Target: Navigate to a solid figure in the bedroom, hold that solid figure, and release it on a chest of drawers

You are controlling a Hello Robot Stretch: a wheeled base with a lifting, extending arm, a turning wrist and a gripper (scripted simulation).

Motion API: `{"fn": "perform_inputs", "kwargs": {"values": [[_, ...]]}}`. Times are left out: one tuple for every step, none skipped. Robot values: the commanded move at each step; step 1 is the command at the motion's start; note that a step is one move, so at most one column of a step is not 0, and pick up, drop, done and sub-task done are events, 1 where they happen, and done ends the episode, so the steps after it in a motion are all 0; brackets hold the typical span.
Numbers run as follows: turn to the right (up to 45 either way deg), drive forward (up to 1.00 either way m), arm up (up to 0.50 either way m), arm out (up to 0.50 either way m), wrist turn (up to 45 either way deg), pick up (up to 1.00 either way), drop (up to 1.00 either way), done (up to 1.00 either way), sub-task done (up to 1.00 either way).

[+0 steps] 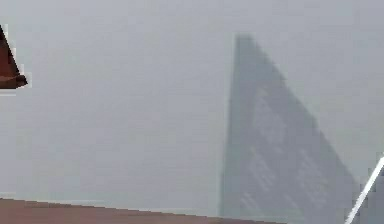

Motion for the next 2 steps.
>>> {"fn": "perform_inputs", "kwargs": {"values": [[-6.0,0.0,0.0,0.0,0.0,0.0,0.0,0.0,0.0],[-3.0,0.0,0.0,0.0,0.0,0.0,0.0,0.0,0.0]]}}
